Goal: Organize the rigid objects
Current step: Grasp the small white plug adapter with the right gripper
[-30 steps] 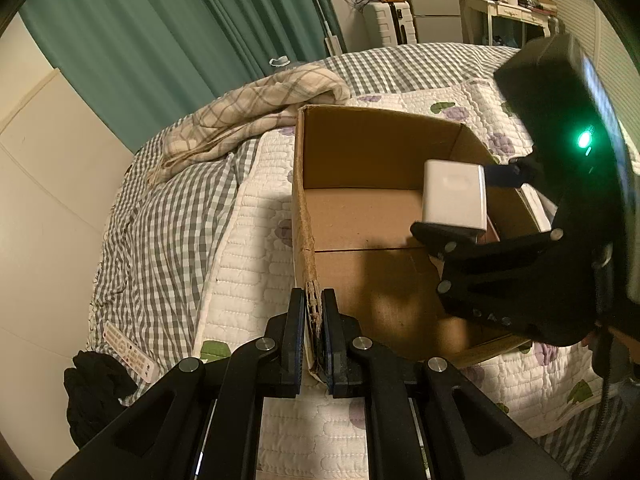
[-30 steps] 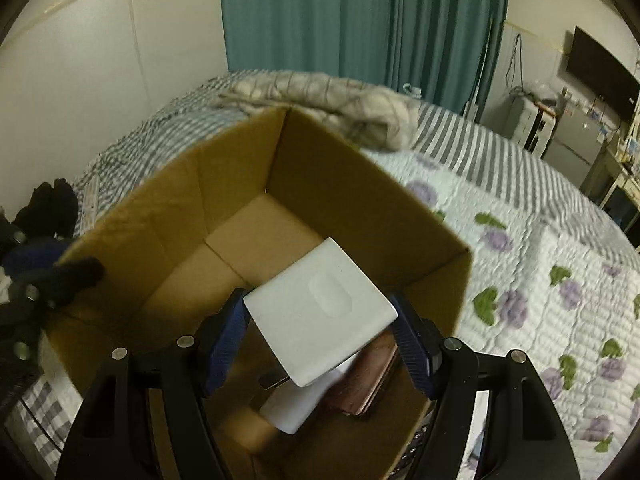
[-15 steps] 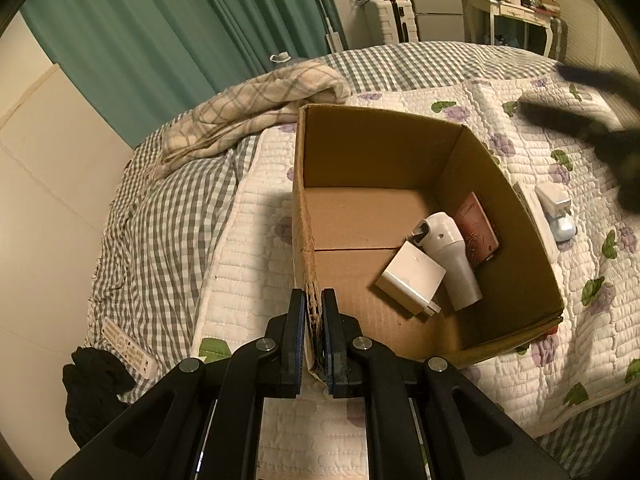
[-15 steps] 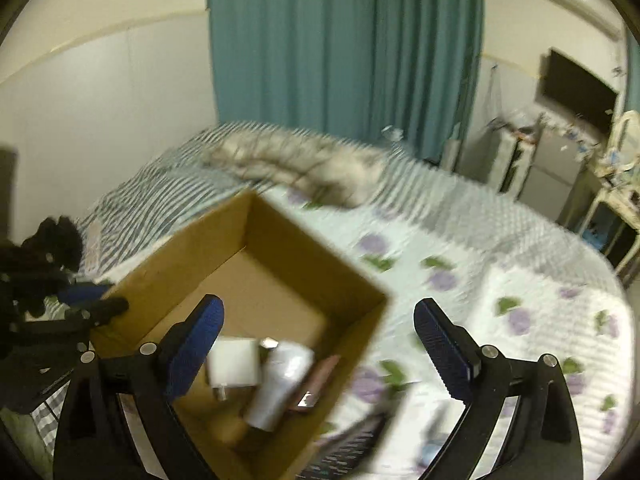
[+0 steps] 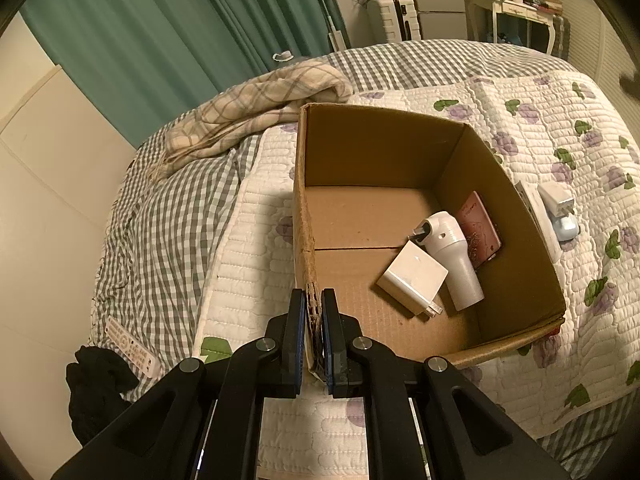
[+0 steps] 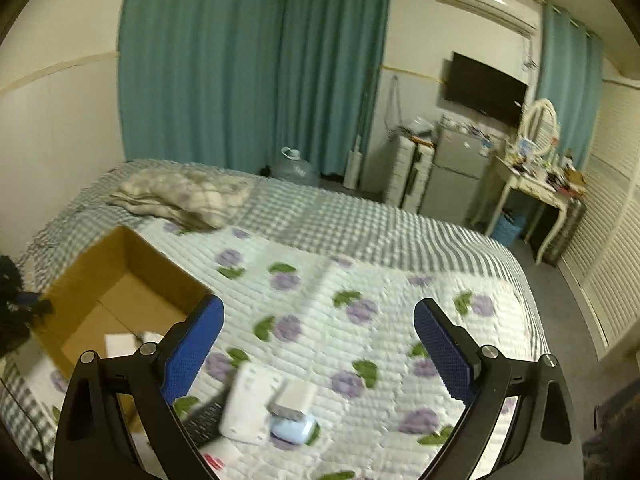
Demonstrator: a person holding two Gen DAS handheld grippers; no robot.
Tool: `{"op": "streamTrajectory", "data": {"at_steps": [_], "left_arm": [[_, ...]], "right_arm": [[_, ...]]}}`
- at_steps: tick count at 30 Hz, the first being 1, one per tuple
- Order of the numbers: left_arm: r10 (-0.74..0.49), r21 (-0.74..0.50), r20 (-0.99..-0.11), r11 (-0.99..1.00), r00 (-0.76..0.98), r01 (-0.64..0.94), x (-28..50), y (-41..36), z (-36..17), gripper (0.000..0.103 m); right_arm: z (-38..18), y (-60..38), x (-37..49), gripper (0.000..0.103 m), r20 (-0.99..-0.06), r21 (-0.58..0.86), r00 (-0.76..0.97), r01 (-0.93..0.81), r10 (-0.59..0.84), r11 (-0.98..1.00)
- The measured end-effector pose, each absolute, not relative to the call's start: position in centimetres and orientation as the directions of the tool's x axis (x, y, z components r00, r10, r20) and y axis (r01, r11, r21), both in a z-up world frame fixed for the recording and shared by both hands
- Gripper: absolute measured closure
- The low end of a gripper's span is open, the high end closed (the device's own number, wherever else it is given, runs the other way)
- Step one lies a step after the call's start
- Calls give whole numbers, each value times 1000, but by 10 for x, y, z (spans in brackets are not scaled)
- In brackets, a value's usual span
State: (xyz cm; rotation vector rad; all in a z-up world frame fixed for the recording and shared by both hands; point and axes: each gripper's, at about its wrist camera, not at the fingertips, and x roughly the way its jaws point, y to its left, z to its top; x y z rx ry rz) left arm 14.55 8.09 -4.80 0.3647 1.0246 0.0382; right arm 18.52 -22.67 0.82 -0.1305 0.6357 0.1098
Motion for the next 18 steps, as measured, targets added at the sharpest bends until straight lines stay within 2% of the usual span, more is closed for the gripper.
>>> {"op": "streamTrajectory", "data": {"at_steps": [12, 18], "left_arm": [[213, 323, -828, 937, 520, 131, 147, 81, -47, 96], [225, 336, -827, 933, 516, 131, 148, 79, -48, 96]], "right_arm": [[-121, -244, 206, 7, -768, -47, 640, -87, 20, 995], [-147, -230, 213, 8, -800, -41, 599, -138, 50, 990]]}}
